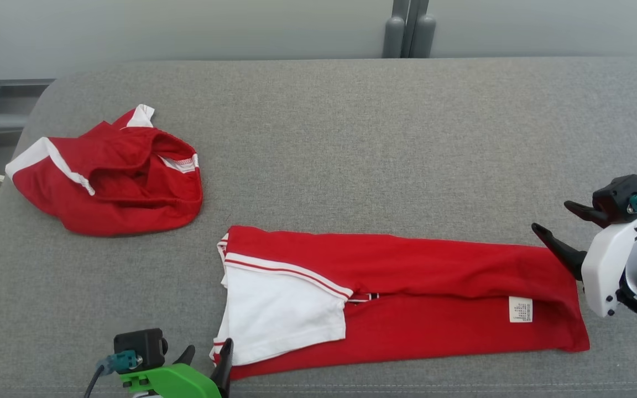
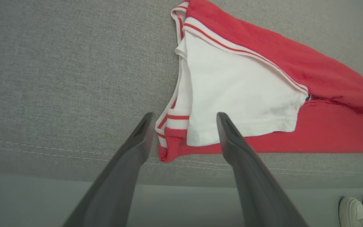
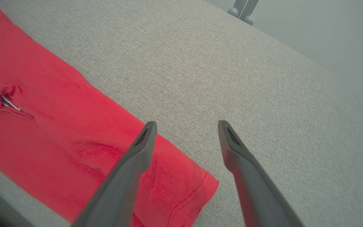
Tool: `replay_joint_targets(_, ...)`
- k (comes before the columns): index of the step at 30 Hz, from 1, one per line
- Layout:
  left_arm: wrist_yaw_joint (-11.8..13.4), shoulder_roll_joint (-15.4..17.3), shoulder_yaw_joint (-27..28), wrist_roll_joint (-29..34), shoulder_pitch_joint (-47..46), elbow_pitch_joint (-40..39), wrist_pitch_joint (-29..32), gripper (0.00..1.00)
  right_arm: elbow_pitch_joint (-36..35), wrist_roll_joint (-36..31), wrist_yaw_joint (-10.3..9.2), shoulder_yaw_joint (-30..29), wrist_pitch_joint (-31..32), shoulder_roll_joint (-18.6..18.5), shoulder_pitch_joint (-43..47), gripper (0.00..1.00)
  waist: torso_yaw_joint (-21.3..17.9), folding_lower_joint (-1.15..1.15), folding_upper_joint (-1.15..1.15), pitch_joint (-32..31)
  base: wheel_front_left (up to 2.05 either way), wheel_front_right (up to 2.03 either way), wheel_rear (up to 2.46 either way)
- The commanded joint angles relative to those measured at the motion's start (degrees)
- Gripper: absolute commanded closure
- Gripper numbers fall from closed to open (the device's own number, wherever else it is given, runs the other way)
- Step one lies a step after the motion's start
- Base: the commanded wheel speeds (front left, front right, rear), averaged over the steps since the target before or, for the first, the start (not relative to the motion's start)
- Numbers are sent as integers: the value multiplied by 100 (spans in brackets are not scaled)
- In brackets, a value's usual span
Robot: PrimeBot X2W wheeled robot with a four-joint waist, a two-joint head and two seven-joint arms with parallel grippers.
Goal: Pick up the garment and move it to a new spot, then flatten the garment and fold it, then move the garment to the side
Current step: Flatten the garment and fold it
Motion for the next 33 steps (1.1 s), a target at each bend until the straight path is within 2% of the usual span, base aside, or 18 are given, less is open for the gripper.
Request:
replay_joint_targets(1, -11, 41, -1, 47, 92, 23, -21, 0, 19, -52, -9, -37, -46, 36, 99, 0, 10, 0, 0, -90, 0, 0, 0)
replay_joint_targets(5, -89, 80, 29, 109, 130, 143, -235, 0, 140, -293, -9, -644, -290, 516, 581, 0, 9, 0, 0, -237, 0, 0, 0)
replay_joint_targets(9, -333, 195, 47, 271, 90, 228, -644, 0, 201, -516, -10, -1321, -456, 1027, 1045, 0, 13, 0, 0, -376, 0, 0, 0)
replay_joint_targets(14, -590, 163, 217, 409, 33, 313, -1460, 0, 224, -822, -9, -2313, -682, 1797, 1671, 0, 33, 0, 0, -557, 0, 0, 0)
replay_joint_targets(21, -725, 18, 522, 503, 50, 468, -2530, 0, -6, -1353, -7, -3512, -986, 2939, 2404, 0, 63, 0, 0, -721, 0, 0, 0)
replay_joint_targets(28, -722, -165, 905, 534, 24, 708, -2916, 0, -358, -1793, -7, -4312, -1232, 3886, 2839, 0, 122, 0, 0, -839, 0, 0, 0)
replay_joint_targets(33, -822, -258, 1134, 483, 7, 939, -2971, 0, -494, -1966, -6, -4598, -1283, 4250, 2984, 0, 148, 0, 0, -912, 0, 0, 0)
